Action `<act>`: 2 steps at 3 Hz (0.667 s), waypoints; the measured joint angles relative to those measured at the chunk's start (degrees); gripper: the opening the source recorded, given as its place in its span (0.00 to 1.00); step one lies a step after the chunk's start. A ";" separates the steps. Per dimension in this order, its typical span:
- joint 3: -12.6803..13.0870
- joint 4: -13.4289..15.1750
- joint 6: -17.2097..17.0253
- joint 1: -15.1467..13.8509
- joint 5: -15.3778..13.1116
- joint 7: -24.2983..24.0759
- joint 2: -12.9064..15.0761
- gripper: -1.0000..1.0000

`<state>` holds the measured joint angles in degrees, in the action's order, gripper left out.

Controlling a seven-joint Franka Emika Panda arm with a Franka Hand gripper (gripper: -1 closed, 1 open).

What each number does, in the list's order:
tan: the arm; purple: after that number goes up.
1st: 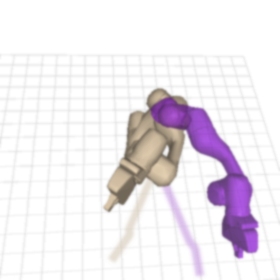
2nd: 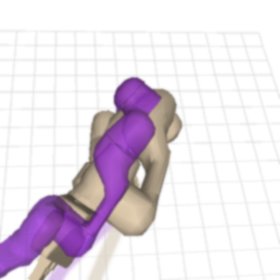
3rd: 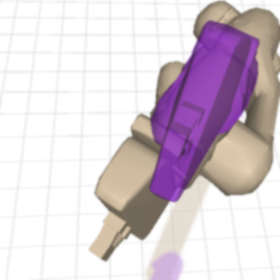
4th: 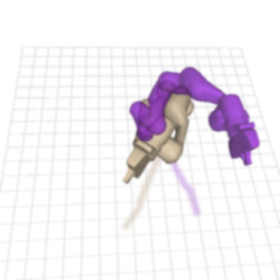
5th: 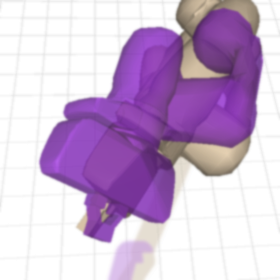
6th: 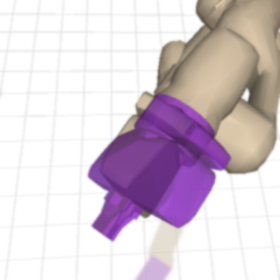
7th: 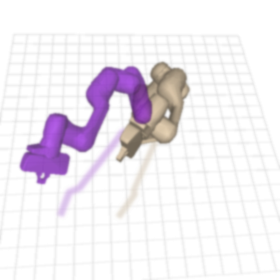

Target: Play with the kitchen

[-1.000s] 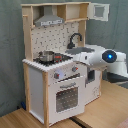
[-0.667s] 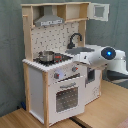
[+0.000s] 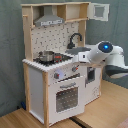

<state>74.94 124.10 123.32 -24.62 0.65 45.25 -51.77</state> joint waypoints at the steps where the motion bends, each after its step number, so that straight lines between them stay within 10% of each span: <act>1: -0.75 0.05 -1.06 -0.09 1.07 5.25 2.82 1.00; 2: -1.48 0.18 -1.84 -0.48 1.44 10.68 6.66 1.00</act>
<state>73.46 124.29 121.48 -25.10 2.09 55.93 -45.11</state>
